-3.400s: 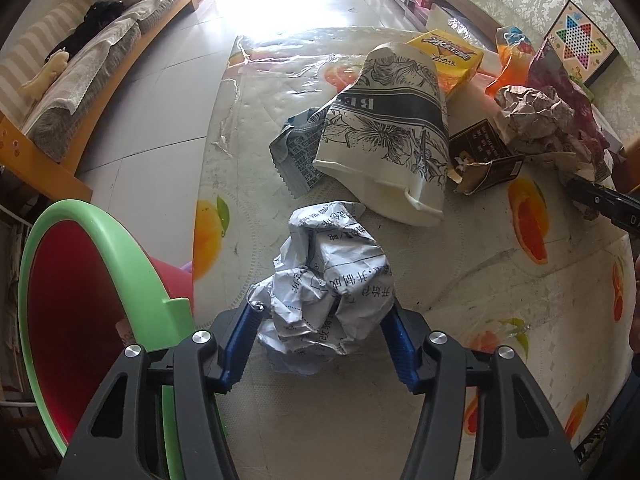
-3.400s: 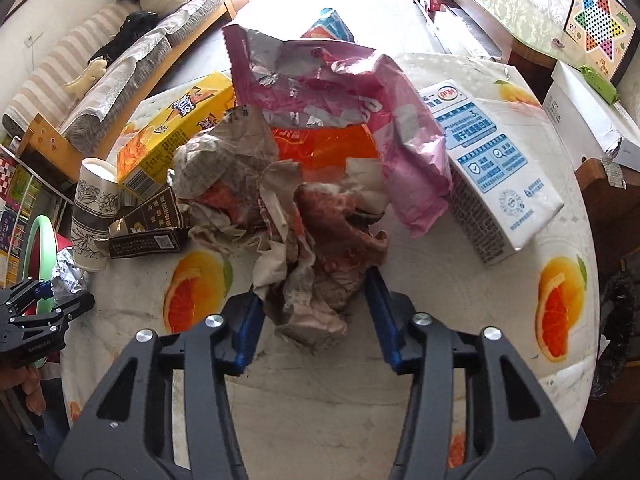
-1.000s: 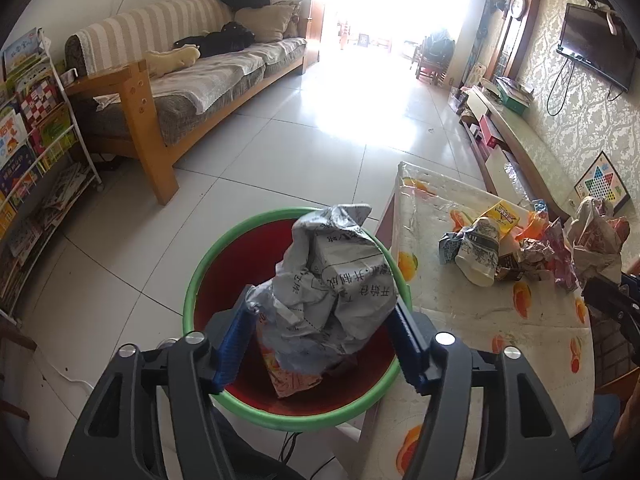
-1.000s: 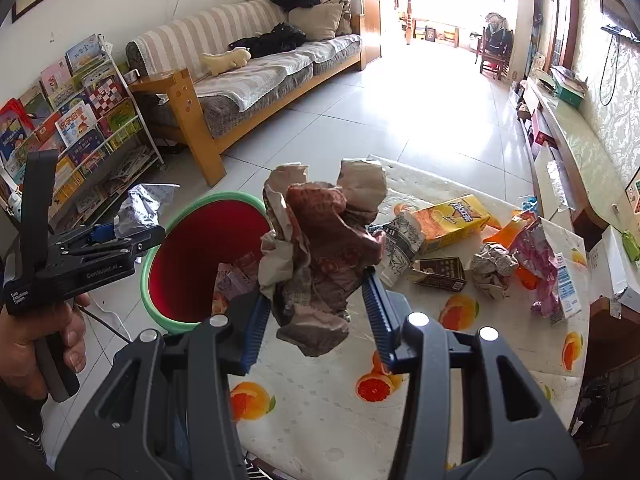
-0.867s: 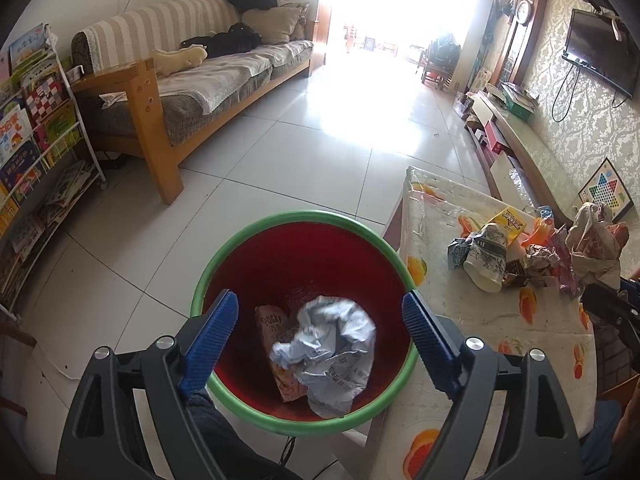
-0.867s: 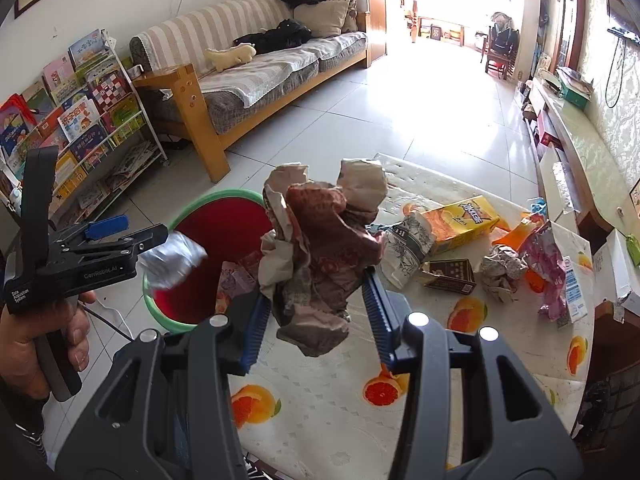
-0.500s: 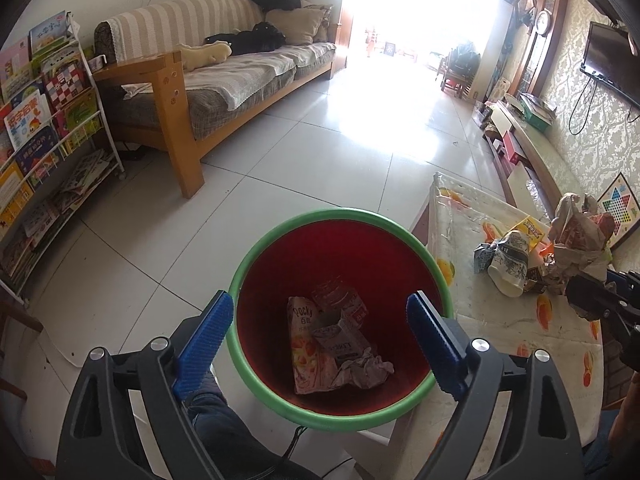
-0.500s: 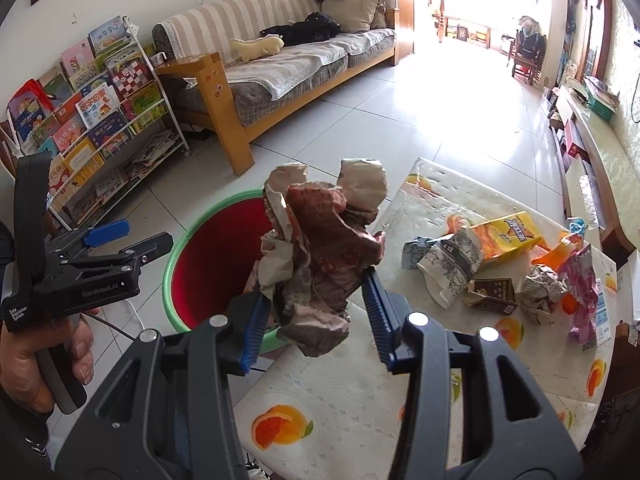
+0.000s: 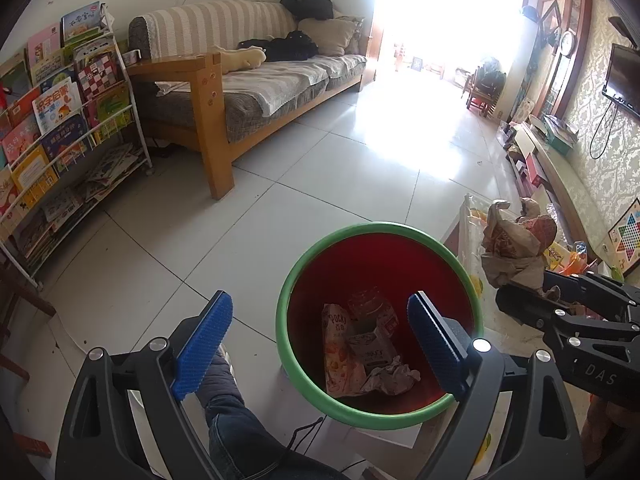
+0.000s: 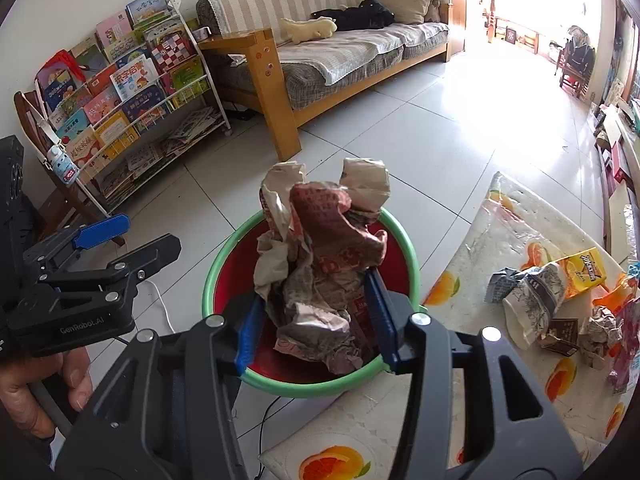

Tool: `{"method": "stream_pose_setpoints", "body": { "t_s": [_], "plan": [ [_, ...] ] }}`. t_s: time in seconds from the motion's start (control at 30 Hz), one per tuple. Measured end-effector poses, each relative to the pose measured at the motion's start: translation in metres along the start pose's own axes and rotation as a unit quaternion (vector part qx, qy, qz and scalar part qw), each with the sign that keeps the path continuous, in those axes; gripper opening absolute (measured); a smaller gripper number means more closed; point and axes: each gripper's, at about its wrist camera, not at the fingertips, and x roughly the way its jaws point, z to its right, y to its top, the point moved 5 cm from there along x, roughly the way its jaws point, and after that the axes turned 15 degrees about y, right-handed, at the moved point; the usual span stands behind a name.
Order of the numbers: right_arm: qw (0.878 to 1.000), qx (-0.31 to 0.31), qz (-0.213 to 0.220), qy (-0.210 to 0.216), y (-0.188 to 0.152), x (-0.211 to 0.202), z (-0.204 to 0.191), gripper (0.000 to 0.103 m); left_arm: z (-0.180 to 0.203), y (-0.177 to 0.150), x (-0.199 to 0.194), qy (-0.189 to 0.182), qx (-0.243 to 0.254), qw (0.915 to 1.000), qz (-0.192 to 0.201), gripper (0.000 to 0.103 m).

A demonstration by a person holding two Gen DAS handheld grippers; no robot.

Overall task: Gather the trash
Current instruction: 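Open the left tool over the bin while the right tool drops its brown paper in, then grasp the white patterned paper cup with the left tool while the right tool grasps the white milk box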

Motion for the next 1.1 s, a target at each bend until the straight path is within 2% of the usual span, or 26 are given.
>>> {"method": "stream_pose_setpoints", "body": {
  "t_s": [0.07,0.13,0.37,0.53,0.63,0.83,1.1],
  "plan": [
    [1.000,0.000,0.007,-0.006,0.001,-0.002,-0.001,0.073,-0.002,0.000,0.000,0.001,-0.003,1.0000,0.000,0.086],
    [1.000,-0.003,0.015,-0.010,0.001,-0.006,0.000,0.081,-0.002,-0.001,0.002,0.002,-0.004,1.0000,0.000,0.086],
    [0.999,0.009,0.025,-0.027,-0.001,-0.024,0.013,0.087,0.000,0.000,-0.001,-0.005,-0.006,1.0000,0.000,0.086],
    [0.998,0.019,0.040,-0.043,-0.009,-0.047,0.026,0.093,0.015,0.001,-0.013,-0.016,0.003,0.9998,0.006,0.086],
    [0.997,0.030,0.054,-0.055,-0.019,-0.068,0.035,0.097,0.030,0.003,-0.025,-0.030,0.008,0.9994,0.015,0.095],
    [0.991,0.062,0.074,-0.092,-0.055,-0.121,0.069,0.098,0.082,-0.003,-0.060,-0.069,0.051,0.9957,0.035,0.095],
    [0.976,0.124,0.106,-0.146,-0.112,-0.199,0.126,0.098,0.163,-0.021,-0.099,-0.127,0.114,0.9843,0.043,0.095]
  ]
}}
